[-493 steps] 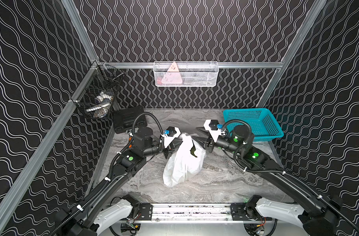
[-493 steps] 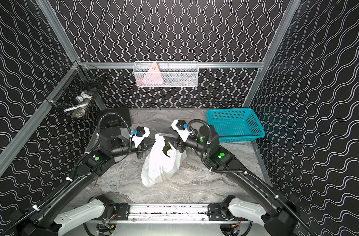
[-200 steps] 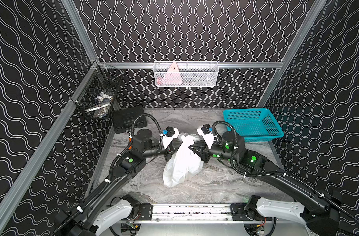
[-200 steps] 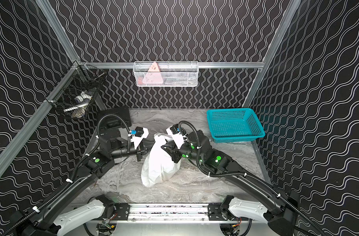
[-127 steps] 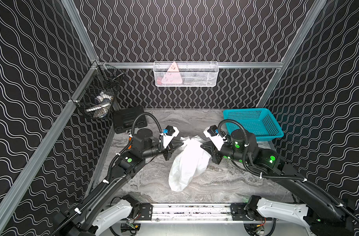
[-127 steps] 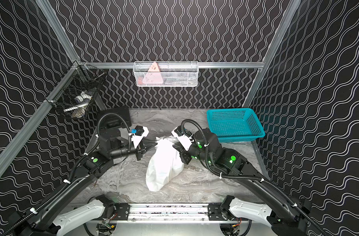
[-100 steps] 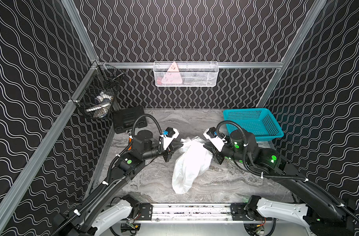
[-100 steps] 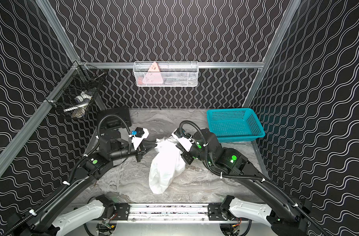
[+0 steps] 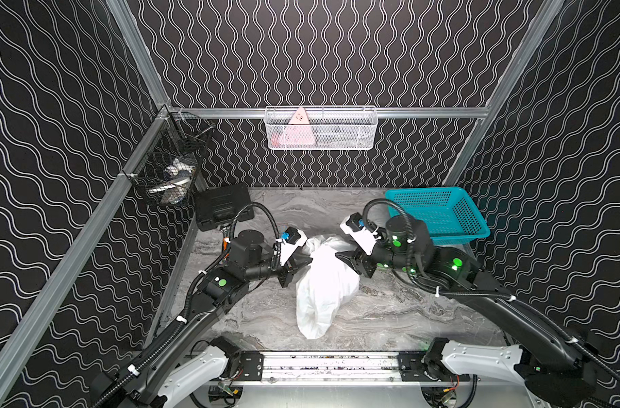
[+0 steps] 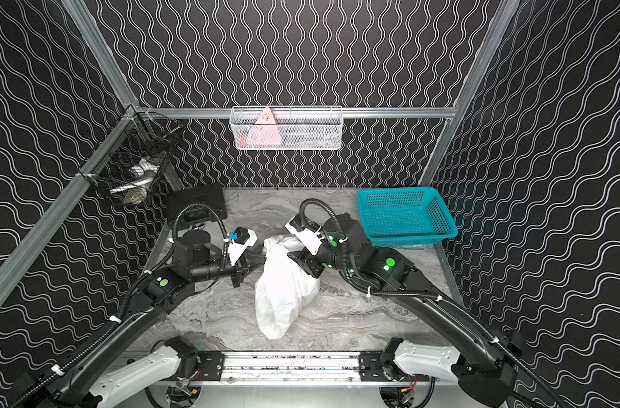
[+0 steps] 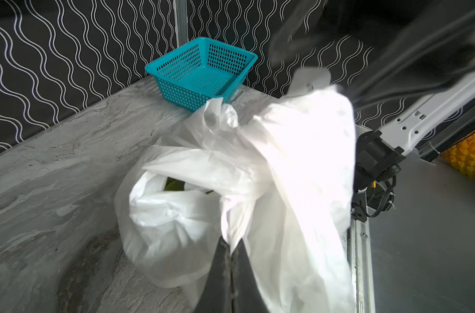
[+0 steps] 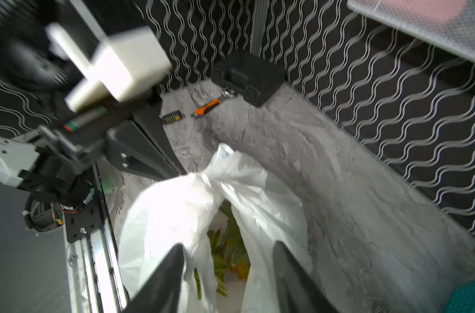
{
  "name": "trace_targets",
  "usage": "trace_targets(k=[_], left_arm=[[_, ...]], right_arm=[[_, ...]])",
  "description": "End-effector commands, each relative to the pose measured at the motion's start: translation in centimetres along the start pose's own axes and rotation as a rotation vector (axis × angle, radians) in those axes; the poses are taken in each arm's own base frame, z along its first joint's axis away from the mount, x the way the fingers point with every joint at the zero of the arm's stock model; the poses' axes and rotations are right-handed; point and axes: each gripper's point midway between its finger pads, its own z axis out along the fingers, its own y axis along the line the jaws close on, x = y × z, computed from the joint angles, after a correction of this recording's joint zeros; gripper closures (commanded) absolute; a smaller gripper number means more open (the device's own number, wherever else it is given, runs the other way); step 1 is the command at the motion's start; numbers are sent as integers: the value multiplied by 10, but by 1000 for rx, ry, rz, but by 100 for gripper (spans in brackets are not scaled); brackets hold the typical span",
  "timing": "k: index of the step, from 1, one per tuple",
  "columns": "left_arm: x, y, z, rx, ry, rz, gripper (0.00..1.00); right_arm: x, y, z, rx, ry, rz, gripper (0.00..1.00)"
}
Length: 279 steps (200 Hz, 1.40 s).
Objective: Place the pineapple into a plastic bag & tie a knot
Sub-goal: Tie the plastic bag at the center of the board.
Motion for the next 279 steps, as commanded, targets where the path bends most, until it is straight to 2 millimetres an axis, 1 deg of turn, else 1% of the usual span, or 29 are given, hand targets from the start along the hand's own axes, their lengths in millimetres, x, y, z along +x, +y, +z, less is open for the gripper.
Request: trace_targets(k=[1, 10, 25, 40, 48, 52, 59, 67, 81, 94, 120, 139, 169, 200, 215, 221, 229, 245, 267, 279], left_arm=[[0, 1, 0, -5, 8, 12, 100], [0, 1, 1, -5, 6, 13, 100], [1, 1, 2, 0, 5, 9, 100], [1, 0, 3, 11, 5, 10, 100], [1, -1, 3, 16, 6, 13, 100], [0, -1, 3, 19, 6, 14, 100], [1, -2, 3, 24, 8, 15, 100], [0, -3, 3, 27, 6, 15, 100], [-1, -4, 2, 35, 3, 15, 100], [-2, -4, 3, 36, -1, 14, 100], [-4, -4, 3, 36, -1, 11, 100], [-6, -4, 3, 38, -7, 12, 100], [-5, -5, 3, 46, -9, 13, 100], [-6, -5, 2, 45, -5, 16, 100], [-5, -6, 2, 45, -1, 19, 100], [-5, -6, 2, 47, -1, 19, 100], [-6, -7, 2, 50, -1, 21, 100], [-6, -6, 1, 45, -1, 27, 100], [-6, -5, -1, 32, 2, 34, 100], [-5, -2, -2, 10, 5, 32, 100]], right_arm=[[-8, 0, -32, 2, -20, -84, 20], [-2, -5, -41, 26, -2, -110, 20], [15, -11, -45, 35, 74, -132, 21], [35, -12, -39, -5, 171, -137, 24], [43, -16, -34, 6, 205, -140, 35], [46, -21, -30, 25, 215, -141, 39], [51, -26, -24, 49, 226, -148, 41], [54, -28, -18, 53, 228, -162, 41], [54, -28, -7, 45, 217, -180, 41], [51, -20, -1, -5, 202, -183, 40], [47, -3, 0, -102, 162, -191, 35], [46, 6, 1, -150, 134, -190, 31], [40, 9, 10, -165, 100, -179, 31], [32, 6, 21, -159, 66, -172, 35], [28, 9, 25, -176, 49, -172, 37], [27, 9, 26, -176, 45, -171, 41], [25, 6, 28, -163, 45, -169, 50], [24, -1, 30, -127, 55, -173, 73], [23, -10, 28, -79, 73, -194, 100], [23, -19, 23, -25, 98, -218, 100]])
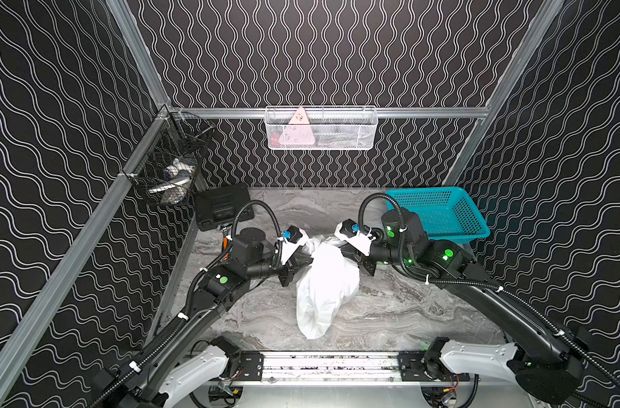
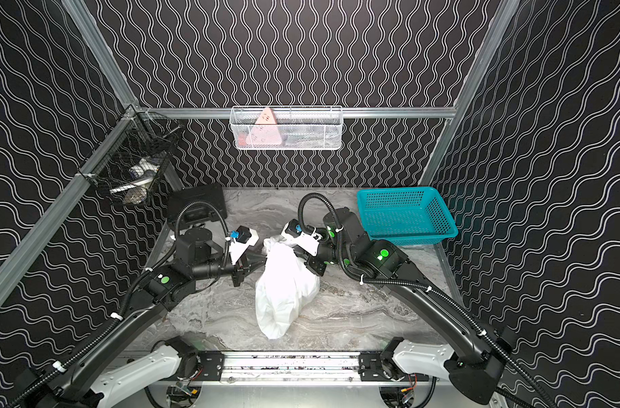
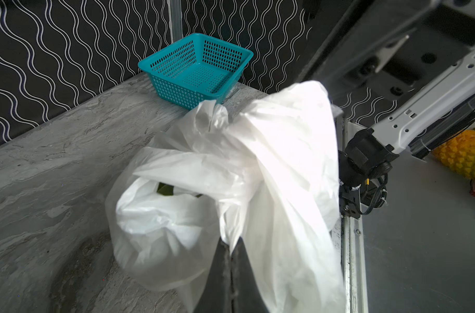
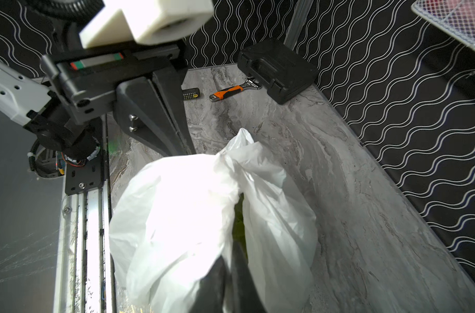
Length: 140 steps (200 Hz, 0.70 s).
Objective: Place the pineapple into a plastic bag & tie a knot
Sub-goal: Tie the plastic bag at the center of the board.
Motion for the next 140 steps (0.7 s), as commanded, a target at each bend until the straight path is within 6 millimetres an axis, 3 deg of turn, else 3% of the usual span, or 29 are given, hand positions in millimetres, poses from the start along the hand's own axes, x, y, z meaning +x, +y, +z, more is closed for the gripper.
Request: trace_targets(k=[1, 32, 55, 74, 113, 136, 140], left_arm=[[-4, 1, -4, -20, -6, 37, 100], [-3, 13, -16, -134, 5, 27, 100], [1, 20, -29, -219, 17, 9, 100], [10, 21, -37, -257, 30, -18, 100], [50, 36, -51, -395, 106, -126, 100], [75, 53, -60, -524, 132, -227, 100], [78, 56, -62, -548, 134, -248, 100]], right_arm=[[-5, -18, -8, 99, 15, -46, 100], [7, -62, -32, 375, 118, -103, 100], [33, -94, -42, 571, 251, -103, 100], [60, -107, -42, 638, 329, -42, 100], [109, -134, -53, 822, 390, 139, 100], [147, -138, -54, 851, 459, 281, 100], [163, -134, -51, 851, 498, 305, 100]])
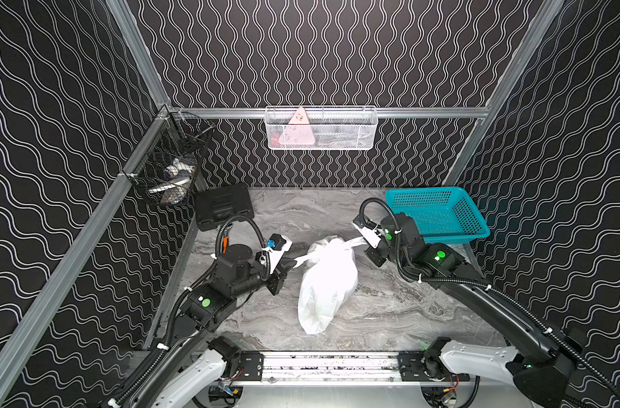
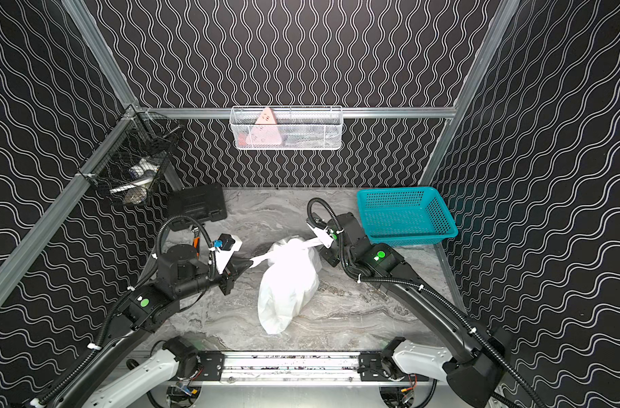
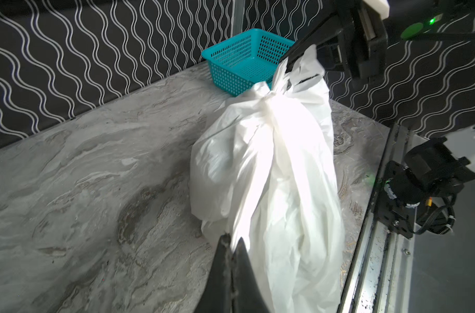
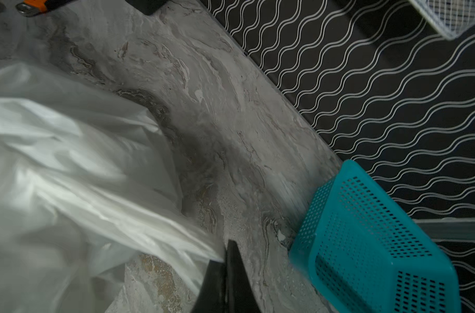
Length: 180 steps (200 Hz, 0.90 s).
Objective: Place the pineapple into a plastic bag & tie a knot
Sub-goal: Tie the plastic bag at the center of the board, then reset both arms
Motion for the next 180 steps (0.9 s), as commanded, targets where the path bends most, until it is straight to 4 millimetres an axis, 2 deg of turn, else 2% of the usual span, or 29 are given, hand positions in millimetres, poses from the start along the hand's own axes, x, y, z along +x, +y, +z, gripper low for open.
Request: trace_targets(k=[1, 23, 43, 54, 69, 73, 77, 81, 84, 86, 88, 94, 104, 112, 118, 139, 142, 152, 163, 169, 180], left_arm=[[47, 41, -9, -258, 142, -155, 100], [60, 58, -10, -362, 146, -250, 100], [65, 70, -18, -450, 142, -305, 100], [60, 66, -19, -426, 112, -310, 100], [36, 44, -13, -281, 37, -286, 99], [29, 37, -11, -234, 16, -282, 88], [21, 29, -10, -184, -7, -272, 68], [14, 22, -9, -137, -24, -260, 47], [8, 17, -9, -106, -36, -251, 28], [5, 13, -9, -87, -43, -245, 10], [1, 10, -10, -68, -49, -237, 3], [-10, 1, -12, -19, -63, -210, 1], [-30, -9, -18, 31, -83, -165, 1], [-49, -12, -26, 39, -114, -147, 1], [-63, -9, -32, 16, -140, -133, 1], [-111, 15, -51, -146, -243, -125, 1], [-115, 22, -53, -183, -251, -130, 1], [-120, 53, -56, -355, -251, -173, 1], [-105, 95, -54, -598, -188, -178, 1], [-89, 122, -55, -755, -148, -169, 1], [-49, 170, -55, -995, -91, -174, 1]], right_arm=[[63, -54, 4, 316, 223, 164, 100], [97, -51, 12, 363, 309, 254, 100], [103, -53, 10, 386, 287, 314, 100], [91, -48, 7, 325, 231, 325, 100], [55, -23, 0, 115, 78, 349, 100], [43, -15, -5, 45, 28, 348, 100], [32, -7, -10, -20, -16, 342, 100], [21, 0, -18, -82, -63, 342, 90], [13, 4, -24, -120, -93, 343, 82], [8, 6, -28, -139, -112, 345, 76], [3, 7, -32, -158, -129, 349, 70], [-9, 9, -44, -196, -176, 356, 51], [-24, 5, -62, -219, -238, 350, 25], [-28, -1, -71, -206, -258, 345, 10], [-37, -15, -84, -165, -298, 349, 3], [-37, -54, -99, -54, -332, 390, 1], [-37, -59, -99, -37, -333, 406, 1], [-20, -97, -94, 113, -303, 515, 1], [15, -131, -79, 280, -230, 605, 1], [48, -147, -63, 377, -167, 665, 1], [104, -172, -45, 511, -115, 814, 1]])
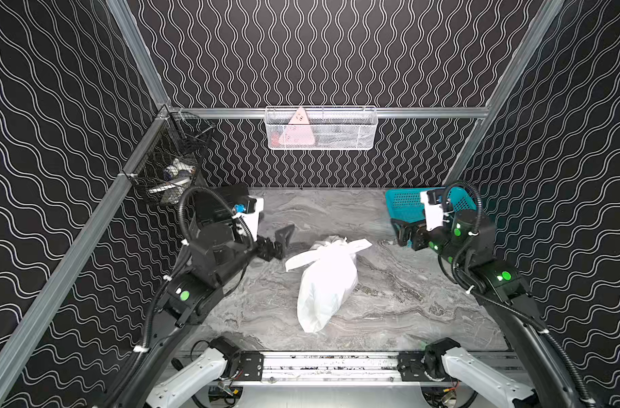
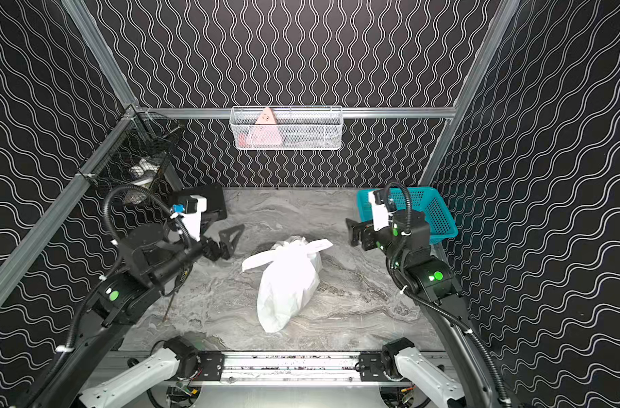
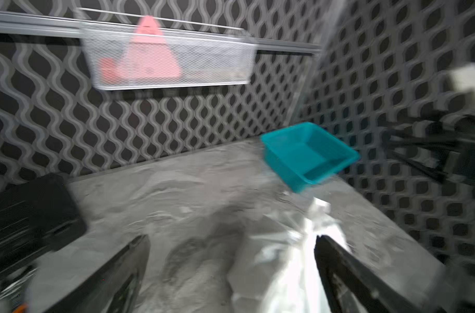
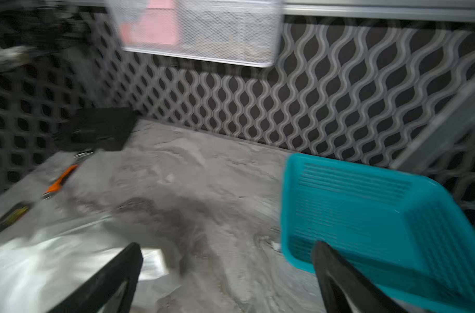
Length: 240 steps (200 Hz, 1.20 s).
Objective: Place the pineapple into a plastic bag & tie a knot
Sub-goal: Reset both arms
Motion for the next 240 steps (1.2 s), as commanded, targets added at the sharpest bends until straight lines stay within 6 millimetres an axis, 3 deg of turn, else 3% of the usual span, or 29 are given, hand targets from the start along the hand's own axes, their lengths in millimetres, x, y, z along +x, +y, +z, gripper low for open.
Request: trace_targets(k=[1, 14, 26, 66, 76, 87, 97, 115, 121, 127, 142, 156, 164, 240], left_arm=[[53, 117, 15, -616, 77, 79, 1], [98, 167, 22, -750, 92, 5, 1], [135, 200, 22, -839, 95, -63, 1], [226, 228, 56, -811, 183, -1, 1], [243, 231, 64, -792, 186, -18, 1], [241, 224, 80, -714, 179, 6, 1], [230, 214, 91, -628, 63, 4, 1], [253, 195, 110, -463, 45, 45, 1], [249, 188, 114, -424, -8, 81, 1], [255, 183, 117, -391, 44, 81, 1], [259, 176, 134, -322, 116, 90, 1], [261, 185, 131, -357, 144, 67, 1], [258, 186, 132, -361, 113, 70, 1], [262, 186, 134, -375, 141, 75, 1]], right_arm=[[62, -92, 25, 356, 64, 215, 1], [102, -126, 34, 441, 34, 346, 1], [122, -132, 45, 451, -20, 354, 1], [183, -140, 75, 494, -55, 357, 1], [190, -139, 79, 481, -108, 342, 1], [197, -137, 85, 463, -147, 325, 1], [205, -132, 94, 432, -154, 309, 0], [208, -123, 110, 362, -187, 257, 0], [214, -122, 115, 354, -179, 257, 0], [225, -120, 120, 340, -162, 254, 0], [220, -118, 127, 321, -199, 233, 0], [232, -125, 144, 353, -10, 268, 0], [231, -128, 157, 352, 10, 258, 0], [232, -130, 154, 369, -8, 268, 0]])
